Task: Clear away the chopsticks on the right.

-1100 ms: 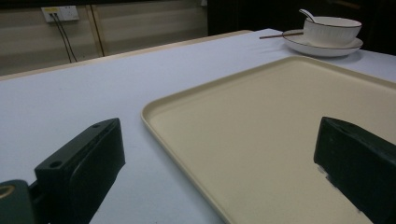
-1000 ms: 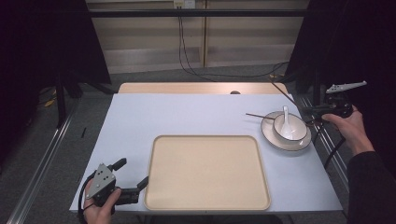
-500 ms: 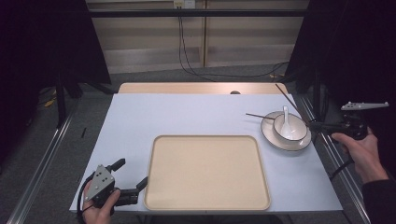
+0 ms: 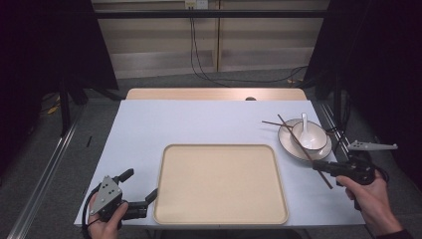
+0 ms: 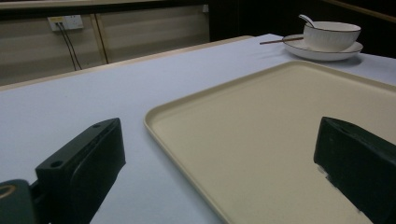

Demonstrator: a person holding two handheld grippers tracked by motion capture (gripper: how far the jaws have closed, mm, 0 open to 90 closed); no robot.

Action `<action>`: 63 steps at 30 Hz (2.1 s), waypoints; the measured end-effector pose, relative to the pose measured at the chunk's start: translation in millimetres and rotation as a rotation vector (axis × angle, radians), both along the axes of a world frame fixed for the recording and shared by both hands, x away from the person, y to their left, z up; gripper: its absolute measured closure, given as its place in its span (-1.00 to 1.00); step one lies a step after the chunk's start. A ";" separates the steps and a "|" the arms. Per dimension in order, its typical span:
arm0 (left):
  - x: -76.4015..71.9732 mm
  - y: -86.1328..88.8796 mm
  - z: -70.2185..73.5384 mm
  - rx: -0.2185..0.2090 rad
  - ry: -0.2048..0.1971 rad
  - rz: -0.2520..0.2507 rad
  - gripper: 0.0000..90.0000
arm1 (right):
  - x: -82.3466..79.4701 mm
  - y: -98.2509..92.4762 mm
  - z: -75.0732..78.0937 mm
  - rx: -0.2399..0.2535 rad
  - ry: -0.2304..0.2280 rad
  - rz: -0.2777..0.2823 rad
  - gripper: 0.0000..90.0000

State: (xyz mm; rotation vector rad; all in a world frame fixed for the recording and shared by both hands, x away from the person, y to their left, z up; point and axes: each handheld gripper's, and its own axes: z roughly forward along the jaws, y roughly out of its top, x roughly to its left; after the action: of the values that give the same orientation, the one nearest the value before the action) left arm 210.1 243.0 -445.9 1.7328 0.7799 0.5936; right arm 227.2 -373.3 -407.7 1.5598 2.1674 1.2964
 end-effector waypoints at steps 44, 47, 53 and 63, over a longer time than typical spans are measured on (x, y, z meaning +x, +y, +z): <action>1.2 -2.9 -0.4 0.021 0.001 -0.013 -0.96 | -7.9 107.7 -64.1 0.050 0.283 -0.075 0.89; 1.6 -2.7 -0.6 0.016 -0.002 -0.019 -0.96 | -7.2 108.7 -65.0 0.046 0.279 -0.074 0.89; 0.9 -2.6 -0.5 0.019 0.000 -0.015 -0.96 | -7.9 110.1 -65.3 0.030 0.265 -0.066 0.85; 1.2 -2.3 -0.6 0.014 -0.001 -0.019 -0.96 | -8.3 111.3 -64.2 0.006 0.243 -0.032 0.76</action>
State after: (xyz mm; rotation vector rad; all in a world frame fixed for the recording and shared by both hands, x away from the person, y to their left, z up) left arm 211.3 240.6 -446.5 1.7513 0.7596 0.5881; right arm 218.9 -262.0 -471.9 1.8313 2.2671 1.1569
